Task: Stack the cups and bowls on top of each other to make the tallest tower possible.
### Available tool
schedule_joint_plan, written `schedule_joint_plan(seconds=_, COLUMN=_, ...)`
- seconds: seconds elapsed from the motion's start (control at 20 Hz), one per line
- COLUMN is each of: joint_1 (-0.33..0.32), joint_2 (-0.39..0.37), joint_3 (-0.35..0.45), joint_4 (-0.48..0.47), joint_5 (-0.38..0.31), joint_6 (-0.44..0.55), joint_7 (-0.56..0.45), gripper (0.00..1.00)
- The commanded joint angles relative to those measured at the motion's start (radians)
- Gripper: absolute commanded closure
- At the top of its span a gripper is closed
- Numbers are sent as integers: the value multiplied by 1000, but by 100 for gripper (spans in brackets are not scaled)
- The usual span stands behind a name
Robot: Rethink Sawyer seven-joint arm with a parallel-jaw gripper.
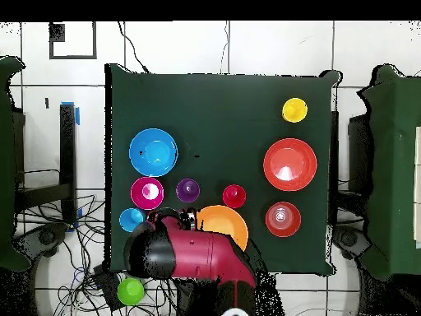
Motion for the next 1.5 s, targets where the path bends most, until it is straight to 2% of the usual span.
schedule_joint_plan(seconds=0.05, joint_1=-21, joint_2=183, joint_3=16, joint_4=-50, joint_5=-93, joint_6=-131, joint_7=110, gripper=0)
schedule_joint_plan(seconds=0.2, joint_1=-31, joint_2=232, joint_3=13, joint_4=-65, joint_5=-104, joint_6=-187, joint_7=109, gripper=0)
schedule_joint_plan(seconds=0.4, joint_1=-12, joint_2=281, joint_3=-23, joint_4=-121, joint_5=-114, joint_6=-199, joint_7=106, gripper=0)
schedule_joint_plan(seconds=0.7, joint_1=-61, joint_2=342, joint_3=-4, joint_4=-129, joint_5=-125, joint_6=-230, joint_7=91, gripper=0)
schedule_joint_plan(seconds=1.5, joint_1=-119, joint_2=279, joint_3=22, joint_4=-112, joint_5=-184, joint_6=-160, joint_7=47, gripper=0)
